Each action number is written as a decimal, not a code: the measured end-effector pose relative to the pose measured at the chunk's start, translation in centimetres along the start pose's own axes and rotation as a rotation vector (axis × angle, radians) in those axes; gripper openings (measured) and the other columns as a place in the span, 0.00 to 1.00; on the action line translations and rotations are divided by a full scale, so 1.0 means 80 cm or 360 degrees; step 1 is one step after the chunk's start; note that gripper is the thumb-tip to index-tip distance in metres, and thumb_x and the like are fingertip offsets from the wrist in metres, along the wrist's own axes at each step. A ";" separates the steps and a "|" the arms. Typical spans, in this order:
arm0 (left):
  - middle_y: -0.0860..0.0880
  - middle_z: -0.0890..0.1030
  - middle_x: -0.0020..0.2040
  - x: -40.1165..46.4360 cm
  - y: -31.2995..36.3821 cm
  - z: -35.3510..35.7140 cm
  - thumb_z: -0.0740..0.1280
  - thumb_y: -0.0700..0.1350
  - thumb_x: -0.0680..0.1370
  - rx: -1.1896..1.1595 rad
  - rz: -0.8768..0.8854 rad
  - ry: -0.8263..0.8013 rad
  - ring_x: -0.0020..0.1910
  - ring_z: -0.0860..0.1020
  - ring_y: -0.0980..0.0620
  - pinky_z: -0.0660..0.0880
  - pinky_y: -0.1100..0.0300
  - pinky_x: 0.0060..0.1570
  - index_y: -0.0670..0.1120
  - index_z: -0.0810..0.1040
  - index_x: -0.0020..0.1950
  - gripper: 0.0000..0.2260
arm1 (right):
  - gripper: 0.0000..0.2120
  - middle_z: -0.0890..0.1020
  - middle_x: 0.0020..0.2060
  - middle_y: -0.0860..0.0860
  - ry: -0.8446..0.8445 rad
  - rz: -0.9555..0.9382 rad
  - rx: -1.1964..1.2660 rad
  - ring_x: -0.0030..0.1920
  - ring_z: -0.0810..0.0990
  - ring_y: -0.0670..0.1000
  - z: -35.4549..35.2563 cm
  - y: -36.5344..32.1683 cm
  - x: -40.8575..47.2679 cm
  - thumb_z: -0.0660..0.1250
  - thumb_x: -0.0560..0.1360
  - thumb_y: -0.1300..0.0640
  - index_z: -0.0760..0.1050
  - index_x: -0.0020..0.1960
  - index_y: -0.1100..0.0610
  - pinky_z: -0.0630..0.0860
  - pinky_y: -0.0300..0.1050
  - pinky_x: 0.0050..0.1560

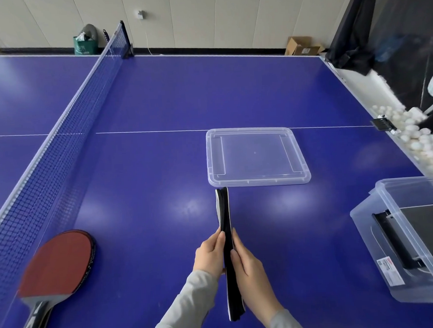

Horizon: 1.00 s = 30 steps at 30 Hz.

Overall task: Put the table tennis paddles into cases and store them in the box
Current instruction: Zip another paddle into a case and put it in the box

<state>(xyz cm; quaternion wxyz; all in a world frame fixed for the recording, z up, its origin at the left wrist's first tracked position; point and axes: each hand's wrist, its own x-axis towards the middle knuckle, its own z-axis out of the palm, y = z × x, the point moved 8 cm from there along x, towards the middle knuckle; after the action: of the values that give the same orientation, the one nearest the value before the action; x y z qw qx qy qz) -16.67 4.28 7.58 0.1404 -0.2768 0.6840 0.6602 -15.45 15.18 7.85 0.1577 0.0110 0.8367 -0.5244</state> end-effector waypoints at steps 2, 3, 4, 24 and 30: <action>0.51 0.81 0.47 0.001 -0.001 0.000 0.59 0.49 0.81 0.0026 0.0030 0.0040 0.47 0.78 0.51 0.81 0.46 0.47 0.58 0.76 0.64 0.13 | 0.25 0.73 0.63 0.31 0.0009 -0.0007 0.0003 0.62 0.74 0.36 -0.002 -0.001 0.000 0.53 0.82 0.52 0.55 0.66 0.22 0.75 0.45 0.60; 0.53 0.81 0.47 0.002 -0.002 0.000 0.59 0.50 0.81 0.0038 0.0046 0.0053 0.47 0.79 0.52 0.80 0.46 0.49 0.59 0.75 0.64 0.14 | 0.25 0.73 0.63 0.31 0.0015 -0.0009 0.0003 0.62 0.74 0.36 -0.004 -0.001 0.000 0.53 0.82 0.52 0.55 0.65 0.21 0.75 0.44 0.60; 0.54 0.81 0.47 0.003 -0.003 0.000 0.59 0.50 0.81 0.0046 0.0061 0.0066 0.48 0.79 0.52 0.80 0.46 0.50 0.60 0.75 0.64 0.14 | 0.25 0.74 0.62 0.31 0.0019 -0.0010 0.0000 0.61 0.74 0.36 -0.005 -0.001 0.000 0.53 0.81 0.52 0.56 0.65 0.21 0.75 0.44 0.59; 0.51 0.78 0.50 0.031 -0.045 -0.138 0.74 0.42 0.71 0.0385 0.0089 0.0474 0.51 0.77 0.47 0.71 0.56 0.55 0.51 0.73 0.65 0.24 | 0.14 0.77 0.55 0.40 0.0363 -0.0118 -0.0319 0.58 0.74 0.41 -0.134 0.054 0.009 0.63 0.79 0.56 0.74 0.63 0.47 0.67 0.33 0.57; 0.47 0.77 0.57 0.056 -0.080 -0.164 0.73 0.32 0.67 0.0591 -0.0026 0.0483 0.51 0.73 0.49 0.70 0.54 0.59 0.49 0.70 0.69 0.32 | 0.23 0.76 0.51 0.50 0.0287 0.0061 -0.0536 0.53 0.75 0.51 -0.153 0.105 0.025 0.67 0.74 0.66 0.71 0.66 0.52 0.70 0.43 0.54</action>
<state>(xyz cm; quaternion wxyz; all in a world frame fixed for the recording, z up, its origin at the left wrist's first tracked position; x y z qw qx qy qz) -14.36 -9.30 0.96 0.0899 -0.3477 0.8046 0.4728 -18.86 29.46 4.87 0.0916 0.0473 0.9230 -0.3708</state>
